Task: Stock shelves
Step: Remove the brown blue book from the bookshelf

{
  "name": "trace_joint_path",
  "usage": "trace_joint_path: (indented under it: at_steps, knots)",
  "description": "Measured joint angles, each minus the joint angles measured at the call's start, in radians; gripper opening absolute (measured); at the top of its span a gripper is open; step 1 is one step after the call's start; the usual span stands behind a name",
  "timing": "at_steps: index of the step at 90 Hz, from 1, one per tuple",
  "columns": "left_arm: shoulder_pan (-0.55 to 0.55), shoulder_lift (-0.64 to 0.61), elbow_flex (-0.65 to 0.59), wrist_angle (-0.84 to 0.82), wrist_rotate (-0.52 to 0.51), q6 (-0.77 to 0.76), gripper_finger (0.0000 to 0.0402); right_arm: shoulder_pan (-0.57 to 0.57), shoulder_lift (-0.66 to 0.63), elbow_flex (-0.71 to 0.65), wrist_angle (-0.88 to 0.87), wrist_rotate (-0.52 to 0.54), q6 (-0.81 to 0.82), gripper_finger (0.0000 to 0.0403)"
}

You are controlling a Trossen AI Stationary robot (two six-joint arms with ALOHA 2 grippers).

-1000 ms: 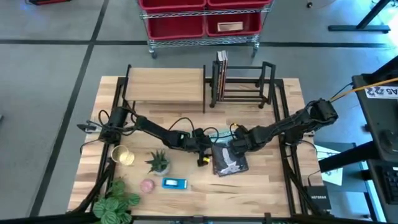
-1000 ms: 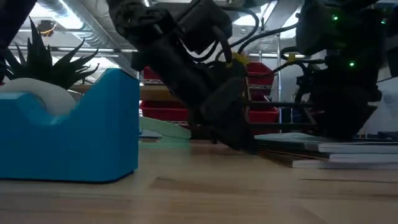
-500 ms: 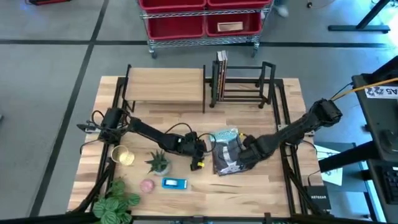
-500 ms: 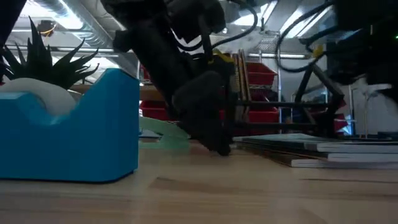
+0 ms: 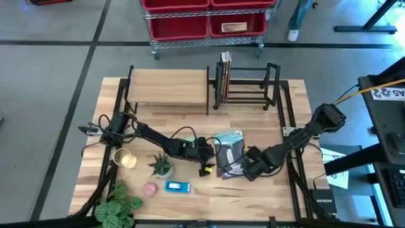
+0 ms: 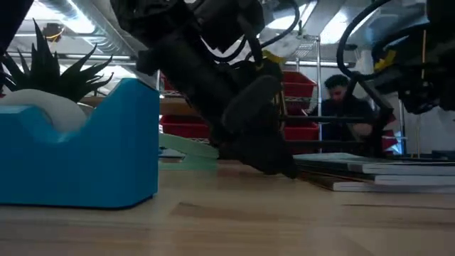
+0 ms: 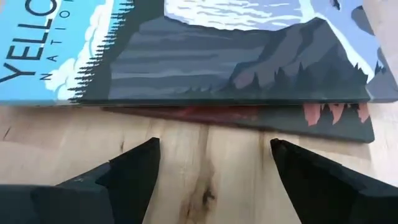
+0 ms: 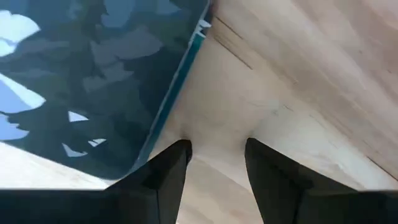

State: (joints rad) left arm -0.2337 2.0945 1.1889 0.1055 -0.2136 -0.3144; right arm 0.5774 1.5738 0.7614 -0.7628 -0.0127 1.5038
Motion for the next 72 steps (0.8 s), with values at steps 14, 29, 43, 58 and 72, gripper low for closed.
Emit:
trace_joint_path:
  at_steps: [14, 29, 43, 58, 72]
  knots:
    - [0.002, 0.001, -0.001, 0.008, 0.001, -0.001, 0.0297, 0.0, 0.003, 0.015, 0.035, 0.019, -0.019, 0.0149]
    - [0.002, 0.024, 0.0, 0.027, 0.001, -0.002, 0.0297, -0.001, 0.004, 0.022, 0.11, 0.03, -0.068, 0.0149]
    - [0.002, 0.037, -0.001, 0.037, -0.008, -0.011, 0.0297, 0.0, 0.004, 0.023, 0.102, 0.026, -0.081, 0.0149]
    - [-0.001, 0.032, 0.0, 0.04, -0.025, -0.007, 0.0297, 0.008, 0.002, 0.026, 0.009, 0.02, -0.06, 0.0149]
    - [-0.002, -0.005, -0.001, 0.003, -0.04, 0.007, 0.0297, 0.034, 0.0, 0.103, -0.065, 0.03, -0.077, 0.0149]
